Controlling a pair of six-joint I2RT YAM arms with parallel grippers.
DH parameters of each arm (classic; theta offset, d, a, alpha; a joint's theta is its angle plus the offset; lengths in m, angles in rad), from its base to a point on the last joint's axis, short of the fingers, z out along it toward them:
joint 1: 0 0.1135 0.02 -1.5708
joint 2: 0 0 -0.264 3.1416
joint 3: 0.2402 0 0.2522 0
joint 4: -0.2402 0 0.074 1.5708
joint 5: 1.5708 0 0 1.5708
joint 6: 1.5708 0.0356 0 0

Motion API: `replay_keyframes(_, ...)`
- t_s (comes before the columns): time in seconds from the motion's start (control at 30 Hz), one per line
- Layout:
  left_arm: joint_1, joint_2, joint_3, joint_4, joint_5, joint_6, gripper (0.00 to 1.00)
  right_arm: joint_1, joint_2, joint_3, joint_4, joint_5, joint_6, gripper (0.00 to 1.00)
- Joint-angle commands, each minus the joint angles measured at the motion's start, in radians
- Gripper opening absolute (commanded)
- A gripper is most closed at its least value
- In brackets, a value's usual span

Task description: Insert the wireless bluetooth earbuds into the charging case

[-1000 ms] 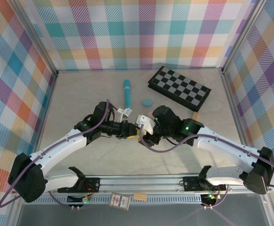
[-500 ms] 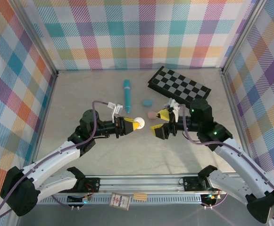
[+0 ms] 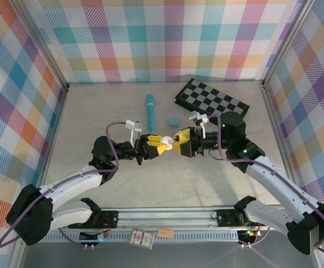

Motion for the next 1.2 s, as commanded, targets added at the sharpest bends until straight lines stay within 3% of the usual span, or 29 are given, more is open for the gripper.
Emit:
replay_keyframes(0.0,-0.019,0.012,0.012,0.089,0.056,0.028,0.03,0.024,0.031,0.056,-0.01,-0.028,-0.079,0.51)
replay_keyframes(0.23,-0.022,0.014,0.009,0.089,0.054,0.036,0.05,0.034,0.065,0.075,-0.007,-0.038,-0.106,0.22)
replay_keyframes(0.33,-0.022,0.007,0.004,0.08,0.044,0.047,0.1,0.034,0.051,0.081,-0.035,-0.021,-0.13,0.13)
replay_keyframes(0.53,-0.022,0.007,-0.002,0.083,0.047,0.046,0.39,0.034,0.04,0.091,-0.039,-0.017,-0.145,0.12)
replay_keyframes(1.17,-0.028,0.061,-0.021,0.181,0.038,0.024,0.43,0.052,0.057,0.103,0.033,-0.028,-0.1,0.1)
